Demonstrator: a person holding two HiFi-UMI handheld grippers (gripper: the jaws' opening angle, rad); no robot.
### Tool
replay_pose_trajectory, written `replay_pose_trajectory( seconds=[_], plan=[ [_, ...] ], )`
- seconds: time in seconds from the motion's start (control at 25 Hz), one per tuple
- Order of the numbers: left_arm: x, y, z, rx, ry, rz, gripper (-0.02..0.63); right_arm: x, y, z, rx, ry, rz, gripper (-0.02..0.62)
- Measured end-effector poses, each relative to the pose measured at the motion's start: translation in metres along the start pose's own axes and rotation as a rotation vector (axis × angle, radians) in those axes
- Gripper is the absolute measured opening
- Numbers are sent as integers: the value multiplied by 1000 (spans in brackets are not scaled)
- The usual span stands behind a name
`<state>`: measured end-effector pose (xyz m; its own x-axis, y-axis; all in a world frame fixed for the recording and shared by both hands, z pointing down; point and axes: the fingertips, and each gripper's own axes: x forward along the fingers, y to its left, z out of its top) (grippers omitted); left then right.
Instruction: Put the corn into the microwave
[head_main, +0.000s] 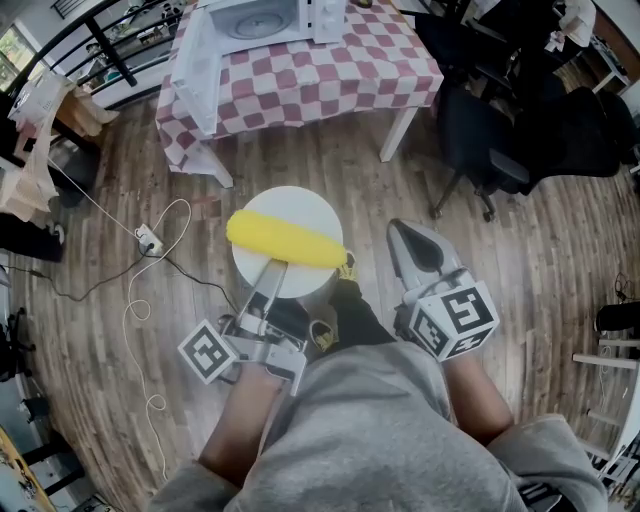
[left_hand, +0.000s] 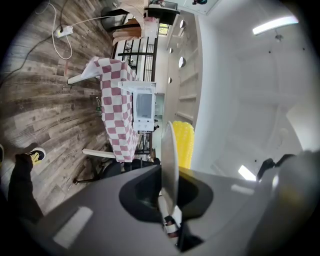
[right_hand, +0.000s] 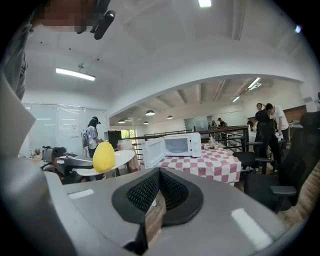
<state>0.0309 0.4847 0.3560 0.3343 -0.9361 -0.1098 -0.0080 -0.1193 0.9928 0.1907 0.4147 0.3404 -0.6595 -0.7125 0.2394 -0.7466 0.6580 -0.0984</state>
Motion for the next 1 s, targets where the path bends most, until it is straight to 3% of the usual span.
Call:
replay_pose_trajectory(
  seconds=[1.0],
  plan=[
    [155,17,83,-6,-21,22,20,154,-93,45,-11,27,46,-3]
  ],
)
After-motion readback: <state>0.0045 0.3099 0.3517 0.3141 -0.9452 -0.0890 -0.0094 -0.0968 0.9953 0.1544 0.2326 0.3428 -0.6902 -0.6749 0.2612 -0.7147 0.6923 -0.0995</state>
